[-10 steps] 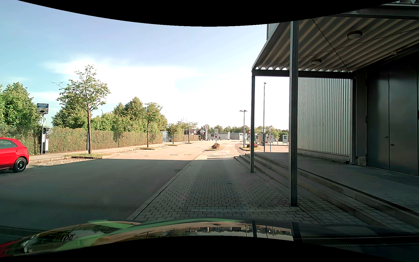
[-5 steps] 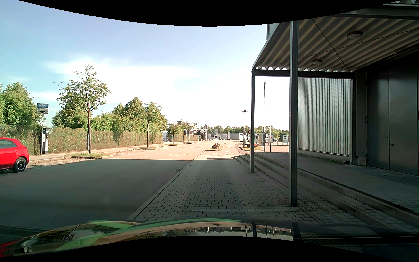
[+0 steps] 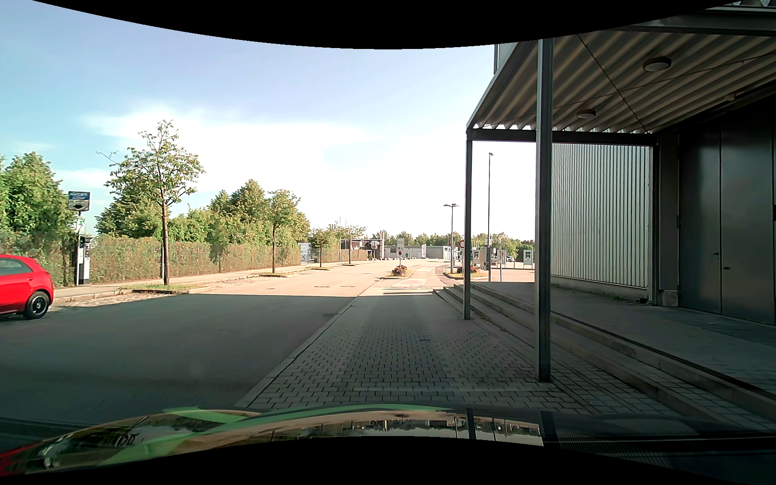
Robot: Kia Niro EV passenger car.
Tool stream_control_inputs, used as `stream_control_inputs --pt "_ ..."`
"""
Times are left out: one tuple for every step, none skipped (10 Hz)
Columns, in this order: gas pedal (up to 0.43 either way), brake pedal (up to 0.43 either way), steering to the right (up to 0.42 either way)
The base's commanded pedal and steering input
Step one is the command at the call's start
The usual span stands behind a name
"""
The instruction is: Follow the waypoints while adhering to traffic rules and regulations
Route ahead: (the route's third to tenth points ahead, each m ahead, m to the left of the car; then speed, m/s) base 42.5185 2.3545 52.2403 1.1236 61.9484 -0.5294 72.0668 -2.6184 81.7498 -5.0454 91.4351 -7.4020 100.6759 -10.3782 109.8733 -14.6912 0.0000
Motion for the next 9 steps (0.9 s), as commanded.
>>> stream_control_inputs --pt "0.000 0.274 -0.067" --pt "0.000 0.280 -0.067" --pt "0.000 0.280 -0.067" --pt "0.000 0.280 -0.067" --pt "0.000 0.280 -0.068" --pt "0.000 0.280 -0.068" --pt "0.000 0.280 -0.068" --pt "0.000 0.280 -0.068" --pt "0.000 0.280 -0.068"
